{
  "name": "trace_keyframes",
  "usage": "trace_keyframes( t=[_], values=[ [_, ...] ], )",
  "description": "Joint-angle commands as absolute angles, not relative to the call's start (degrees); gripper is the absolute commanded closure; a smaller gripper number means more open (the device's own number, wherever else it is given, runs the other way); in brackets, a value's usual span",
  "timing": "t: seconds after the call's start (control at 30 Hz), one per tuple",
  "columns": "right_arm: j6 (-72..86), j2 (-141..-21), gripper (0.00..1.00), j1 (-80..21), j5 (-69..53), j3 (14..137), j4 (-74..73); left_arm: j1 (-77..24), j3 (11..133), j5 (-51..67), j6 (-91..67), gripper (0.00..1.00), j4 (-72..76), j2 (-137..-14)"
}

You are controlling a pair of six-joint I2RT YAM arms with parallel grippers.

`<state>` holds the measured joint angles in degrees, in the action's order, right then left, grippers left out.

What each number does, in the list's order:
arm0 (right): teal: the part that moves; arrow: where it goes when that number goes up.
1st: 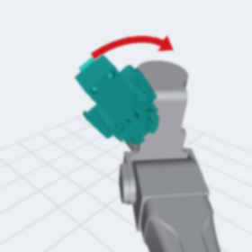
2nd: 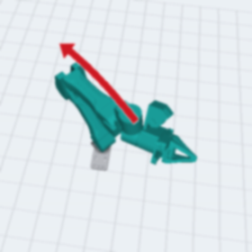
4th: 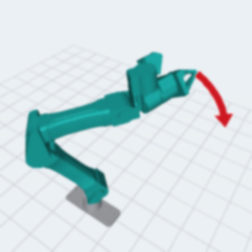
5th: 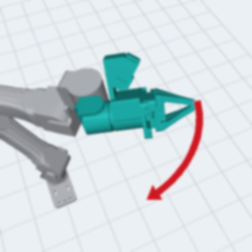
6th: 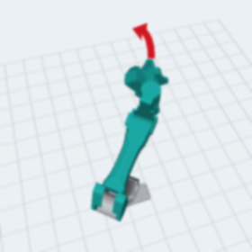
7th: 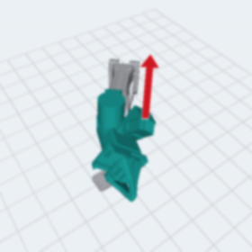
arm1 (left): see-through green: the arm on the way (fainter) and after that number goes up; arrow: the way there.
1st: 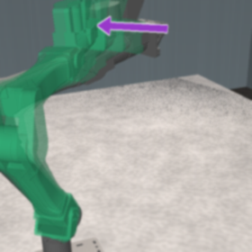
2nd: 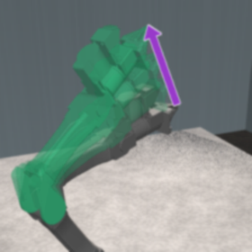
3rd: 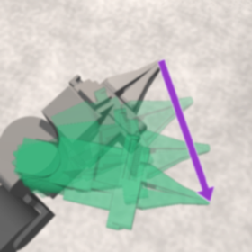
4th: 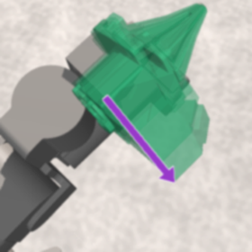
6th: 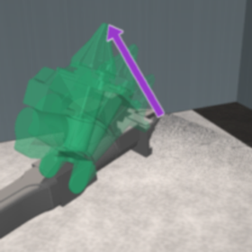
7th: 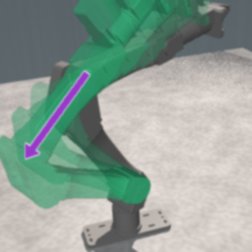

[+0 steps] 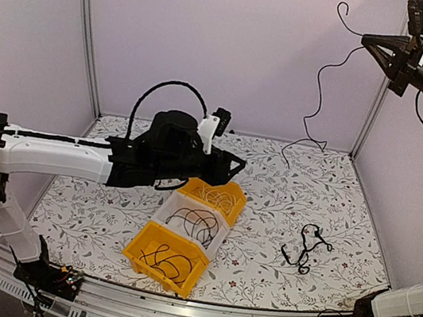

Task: Untangle the cables

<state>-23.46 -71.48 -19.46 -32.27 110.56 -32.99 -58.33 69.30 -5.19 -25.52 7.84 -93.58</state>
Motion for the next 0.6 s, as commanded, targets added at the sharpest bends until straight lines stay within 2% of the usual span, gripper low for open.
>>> trace_keyframes(
  t=[0.0, 0.23, 0.57],
  values=[
    [-21.3, -72.6, 1.0, -24.3, -35.6, 107.6, -33.4, -58.1, 64.2, -19.2, -28.9, 0.48, 4.6, -84.8],
    [-20.0, -74.6, 1.0, -33.3, -36.5, 104.2, -33.1, -57.7, 58.1, -33.9, -36.3, 0.47, -7.3, -74.5],
    [-21.8, -80.8, 1.0, -49.0, -37.0, 101.6, -31.6, -56.9, 50.4, -43.2, -42.4, 0.46, -15.5, -60.6]
  ],
)
